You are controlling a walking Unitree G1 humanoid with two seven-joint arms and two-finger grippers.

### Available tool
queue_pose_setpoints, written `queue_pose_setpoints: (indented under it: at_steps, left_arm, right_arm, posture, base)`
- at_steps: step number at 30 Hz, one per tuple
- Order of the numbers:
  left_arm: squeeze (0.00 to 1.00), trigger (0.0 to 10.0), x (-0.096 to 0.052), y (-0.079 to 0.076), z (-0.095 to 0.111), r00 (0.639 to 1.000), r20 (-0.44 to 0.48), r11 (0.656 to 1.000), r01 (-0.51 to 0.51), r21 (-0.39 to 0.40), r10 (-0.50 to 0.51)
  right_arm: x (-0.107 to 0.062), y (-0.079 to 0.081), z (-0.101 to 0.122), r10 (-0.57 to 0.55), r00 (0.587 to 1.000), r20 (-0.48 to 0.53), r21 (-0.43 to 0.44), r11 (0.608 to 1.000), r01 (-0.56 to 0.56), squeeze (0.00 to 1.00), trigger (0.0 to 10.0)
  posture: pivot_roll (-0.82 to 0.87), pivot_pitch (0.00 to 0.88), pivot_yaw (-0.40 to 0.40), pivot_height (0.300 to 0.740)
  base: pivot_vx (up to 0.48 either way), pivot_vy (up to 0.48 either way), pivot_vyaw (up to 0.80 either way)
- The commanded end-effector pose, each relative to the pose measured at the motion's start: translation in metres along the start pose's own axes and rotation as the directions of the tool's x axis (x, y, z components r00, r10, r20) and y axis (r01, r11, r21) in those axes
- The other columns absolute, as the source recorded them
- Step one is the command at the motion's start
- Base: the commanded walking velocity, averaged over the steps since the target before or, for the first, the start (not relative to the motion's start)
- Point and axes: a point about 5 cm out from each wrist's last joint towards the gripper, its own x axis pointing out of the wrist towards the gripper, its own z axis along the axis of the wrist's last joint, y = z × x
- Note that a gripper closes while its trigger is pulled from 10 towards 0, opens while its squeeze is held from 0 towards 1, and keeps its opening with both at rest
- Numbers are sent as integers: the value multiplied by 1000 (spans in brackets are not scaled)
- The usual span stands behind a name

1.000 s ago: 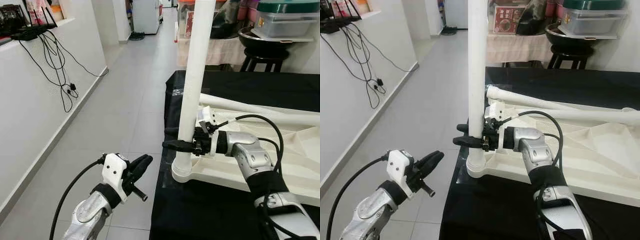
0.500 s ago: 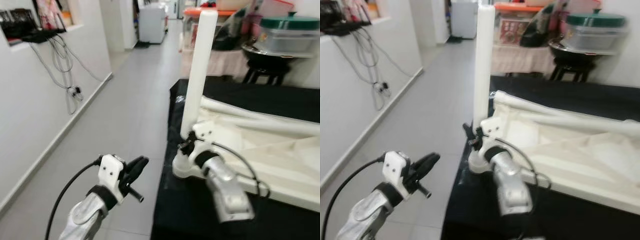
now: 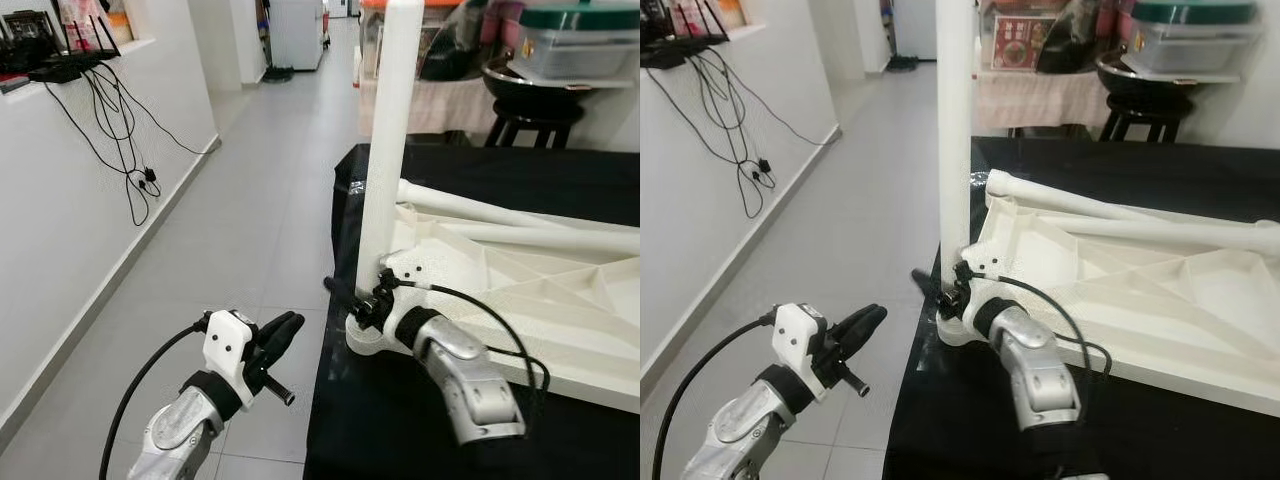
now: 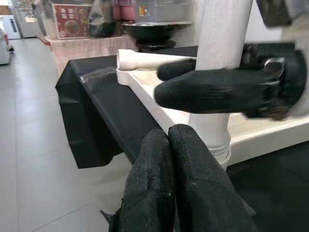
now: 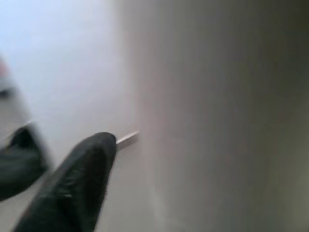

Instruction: Building children table

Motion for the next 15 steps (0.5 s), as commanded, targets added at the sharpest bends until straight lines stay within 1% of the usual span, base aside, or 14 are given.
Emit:
queue_pose_setpoints:
  at_steps: [1,2,3,4,5,7,8,9,11,13,14,15]
  left_arm:
    - [0,10000,0,1,-3,1000,-14,1000,1,-12,-1]
    - [0,10000,0,1,-3,1000,-14,1000,1,-12,-2]
    - [0,10000,0,1,-3,1000,-14,1000,1,-11,-1]
    - [0,10000,0,1,-3,1000,-14,1000,0,-11,0]
    - [0,10000,0,1,-3,1000,-14,1000,0,-11,0]
    - [0,10000,0,1,-3,1000,-15,1000,-1,-10,1]
    - [0,10000,0,1,-3,1000,-15,1000,-1,-10,1]
    - [0,10000,0,1,-3,1000,-15,1000,-1,-10,1]
    - [0,10000,0,1,-3,1000,-15,1000,-1,-10,1]
    - [0,10000,0,1,-3,1000,-15,1000,-1,-10,1]
    - [0,10000,1,1,-3,1000,-15,1000,-1,-10,0]
    - [0,10000,1,1,-3,1000,-15,1000,-1,-10,0]
  right_arm:
    - [6,7,6,132,991,12,-19,991,-132,1000,10000]
    - [5,6,7,169,986,1,-45,985,-169,718,10000]
    - [3,4,8,244,969,-25,-70,967,-246,0,10000]
    - [1,1,9,302,952,-49,-85,949,-305,0,10000]
    - [1,1,9,302,952,-49,-85,949,-305,0,10000]
    - [0,-10,13,363,929,-72,-74,927,-368,0,10000]
    - [1,-14,15,370,926,-71,-73,924,-375,0,10000]
    - [4,-22,20,364,929,-59,-61,928,-368,0,10000]
    - [8,-30,26,363,931,-41,-44,930,-365,0,10000]
    - [8,-30,26,363,931,-41,-44,930,-365,0,10000]
    - [9,-34,28,363,931,-40,-35,931,-364,0,10000]
    - [9,-34,28,363,931,-40,-35,931,-364,0,10000]
  posture:
    - [-48,0,19,740]
    - [-48,0,19,740]
    - [-48,0,19,740]
    - [-43,0,17,740]
    - [-43,0,17,740]
    - [-43,0,17,740]
    - [-43,0,17,740]
    - [-36,0,15,740]
    - [-36,0,15,740]
    - [-36,0,15,740]
    - [-33,0,16,740]
    - [-33,0,16,740]
  base:
    - [0,0,0]
    - [0,0,0]
    - [0,0,0]
    - [0,0,0]
    - [0,0,0]
    - [0,0,0]
    - [0,0,0]
    - [0,0,0]
    - [0,0,0]
    - [0,0,0]
    - [0,0,0]
    - [0,0,0]
